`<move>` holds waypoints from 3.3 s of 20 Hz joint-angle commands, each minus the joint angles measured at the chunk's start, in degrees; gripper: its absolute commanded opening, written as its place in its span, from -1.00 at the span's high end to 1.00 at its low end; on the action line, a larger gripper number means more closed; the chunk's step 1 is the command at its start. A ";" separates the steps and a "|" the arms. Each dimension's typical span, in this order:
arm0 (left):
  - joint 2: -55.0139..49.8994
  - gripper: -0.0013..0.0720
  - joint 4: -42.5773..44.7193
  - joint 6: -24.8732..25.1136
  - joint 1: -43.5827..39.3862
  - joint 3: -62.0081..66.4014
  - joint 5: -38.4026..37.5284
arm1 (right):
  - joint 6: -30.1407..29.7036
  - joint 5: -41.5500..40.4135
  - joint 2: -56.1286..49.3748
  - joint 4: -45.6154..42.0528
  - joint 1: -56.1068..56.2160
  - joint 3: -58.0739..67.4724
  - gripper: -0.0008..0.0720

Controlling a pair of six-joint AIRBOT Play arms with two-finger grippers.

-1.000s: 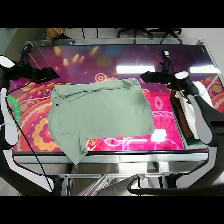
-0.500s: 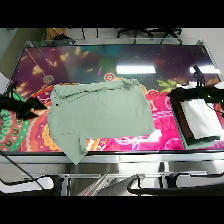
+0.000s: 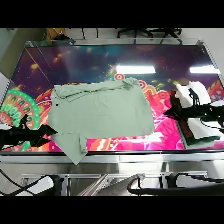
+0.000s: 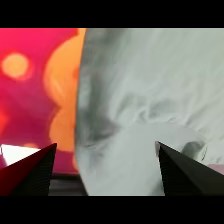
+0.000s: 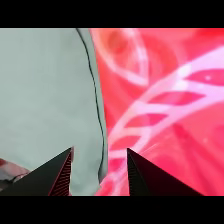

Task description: Fold the shirts.

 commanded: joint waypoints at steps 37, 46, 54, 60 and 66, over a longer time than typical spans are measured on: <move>35.67 0.92 -3.91 0.33 -3.50 67.10 4.96 | -12.66 -16.46 29.75 23.89 1.25 45.38 0.94; 15.43 0.92 -5.84 5.35 -19.43 53.46 -6.62 | -9.46 -2.25 11.08 24.39 4.90 38.86 0.94; -15.72 0.92 3.74 3.37 -24.30 41.83 7.78 | -10.08 -11.74 -17.92 18.27 12.50 28.52 0.94; -33.64 0.92 4.55 -2.51 -24.44 60.19 7.76 | -11.47 -21.40 -29.11 23.50 12.59 33.66 0.94; -34.73 0.92 15.30 -11.10 -25.27 70.58 -7.76 | -11.39 -19.98 -29.62 18.95 11.32 35.21 0.94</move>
